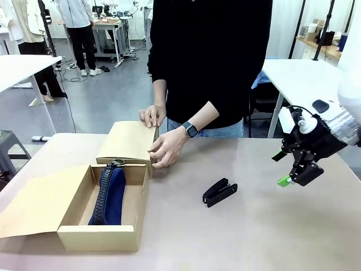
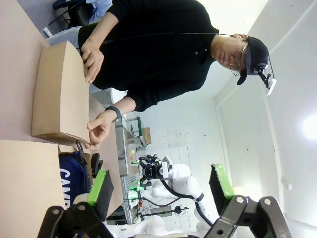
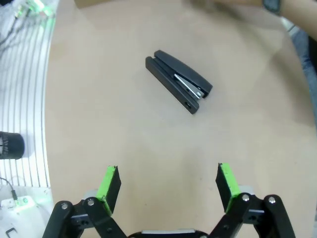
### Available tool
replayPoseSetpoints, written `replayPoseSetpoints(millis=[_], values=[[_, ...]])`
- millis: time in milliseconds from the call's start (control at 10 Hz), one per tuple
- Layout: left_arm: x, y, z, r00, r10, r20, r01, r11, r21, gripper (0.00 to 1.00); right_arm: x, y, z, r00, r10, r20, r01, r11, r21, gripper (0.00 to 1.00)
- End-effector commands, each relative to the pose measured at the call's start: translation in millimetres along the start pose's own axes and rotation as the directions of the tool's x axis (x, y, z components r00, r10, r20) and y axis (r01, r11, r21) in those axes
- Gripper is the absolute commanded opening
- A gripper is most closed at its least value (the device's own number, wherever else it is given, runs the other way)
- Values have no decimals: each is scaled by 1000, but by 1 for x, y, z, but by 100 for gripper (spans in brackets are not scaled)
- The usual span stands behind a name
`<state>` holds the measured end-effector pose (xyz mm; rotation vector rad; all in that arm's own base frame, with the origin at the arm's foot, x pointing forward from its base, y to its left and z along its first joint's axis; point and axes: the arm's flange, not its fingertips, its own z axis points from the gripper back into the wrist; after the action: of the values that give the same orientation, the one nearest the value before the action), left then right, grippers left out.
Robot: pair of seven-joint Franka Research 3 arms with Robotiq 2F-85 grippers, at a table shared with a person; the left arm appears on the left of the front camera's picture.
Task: Place items inside the box.
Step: Pick up a Pencil pouch or Stapler and place it inside the Mailer Box closest to the robot.
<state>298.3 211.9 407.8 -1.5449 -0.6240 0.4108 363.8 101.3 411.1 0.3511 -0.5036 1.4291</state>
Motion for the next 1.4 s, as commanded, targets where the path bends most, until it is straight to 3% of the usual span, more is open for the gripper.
replayPoseSetpoints(millis=[0,500,800,1000,1300], values=[[-3,0,0,1000,-21,-2,21,1000,-14,100,2,24,-19,998,58,-30,-58,998,3,100],[-3,0,0,1000,-21,-2,21,1000,-14,100,57,26,-45,966,208,-155,-203,978,42,100],[-3,0,0,1000,-21,-2,21,1000,-14,100,49,32,-35,972,184,-147,-183,983,19,100],[-3,0,0,1000,-21,-2,21,1000,-14,100,87,24,-68,931,298,-212,-306,952,-2,100],[-3,0,0,1000,-21,-2,21,1000,-14,100,132,-6,-116,835,437,-336,-419,899,127,100]])
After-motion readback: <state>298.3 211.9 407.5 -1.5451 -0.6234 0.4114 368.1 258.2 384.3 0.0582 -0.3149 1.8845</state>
